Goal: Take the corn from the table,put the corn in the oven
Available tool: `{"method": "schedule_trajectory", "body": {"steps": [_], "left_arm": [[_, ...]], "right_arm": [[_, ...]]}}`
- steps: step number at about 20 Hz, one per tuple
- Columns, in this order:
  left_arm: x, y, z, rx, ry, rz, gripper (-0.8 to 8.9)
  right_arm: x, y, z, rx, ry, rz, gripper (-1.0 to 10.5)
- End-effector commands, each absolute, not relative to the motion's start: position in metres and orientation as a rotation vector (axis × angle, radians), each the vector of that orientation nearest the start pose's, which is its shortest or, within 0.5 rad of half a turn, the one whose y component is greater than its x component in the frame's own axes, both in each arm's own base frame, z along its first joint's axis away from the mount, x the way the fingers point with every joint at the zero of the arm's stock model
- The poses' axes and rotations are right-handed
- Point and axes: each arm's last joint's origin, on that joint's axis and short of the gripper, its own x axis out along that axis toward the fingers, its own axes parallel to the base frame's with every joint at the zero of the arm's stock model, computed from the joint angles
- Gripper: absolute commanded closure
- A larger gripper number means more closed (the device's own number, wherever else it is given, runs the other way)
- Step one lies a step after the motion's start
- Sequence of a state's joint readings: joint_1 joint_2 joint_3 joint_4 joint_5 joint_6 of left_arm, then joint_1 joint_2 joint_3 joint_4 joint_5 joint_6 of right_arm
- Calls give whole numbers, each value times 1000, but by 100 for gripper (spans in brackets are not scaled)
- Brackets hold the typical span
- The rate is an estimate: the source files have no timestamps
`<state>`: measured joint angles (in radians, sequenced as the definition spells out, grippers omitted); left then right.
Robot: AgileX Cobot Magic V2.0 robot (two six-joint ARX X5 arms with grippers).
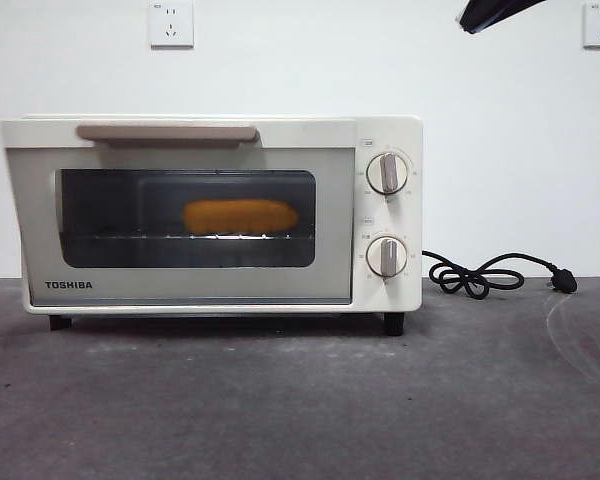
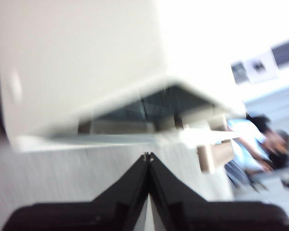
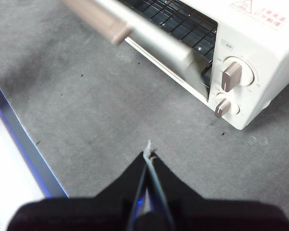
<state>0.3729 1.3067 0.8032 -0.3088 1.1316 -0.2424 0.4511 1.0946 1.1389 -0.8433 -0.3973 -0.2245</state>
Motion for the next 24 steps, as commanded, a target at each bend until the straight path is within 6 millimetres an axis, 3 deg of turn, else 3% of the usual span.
{"method": "schedule_trajectory", "body": {"steps": [1,7,16,24], "left_arm": [[240,66,252,-835,664,-583,821],[216,53,282,-750,594,-491,821],[173,30,306,-482,518,-56,821],[157,19,316,-415,460,-64,817]], "right_arm": [[182,101,342,-223,720,895,958],[183,101,343,-223,711,895,958],[182,100,342,-230,721,879,947],[183,99,342,-249,722,840,947]]}}
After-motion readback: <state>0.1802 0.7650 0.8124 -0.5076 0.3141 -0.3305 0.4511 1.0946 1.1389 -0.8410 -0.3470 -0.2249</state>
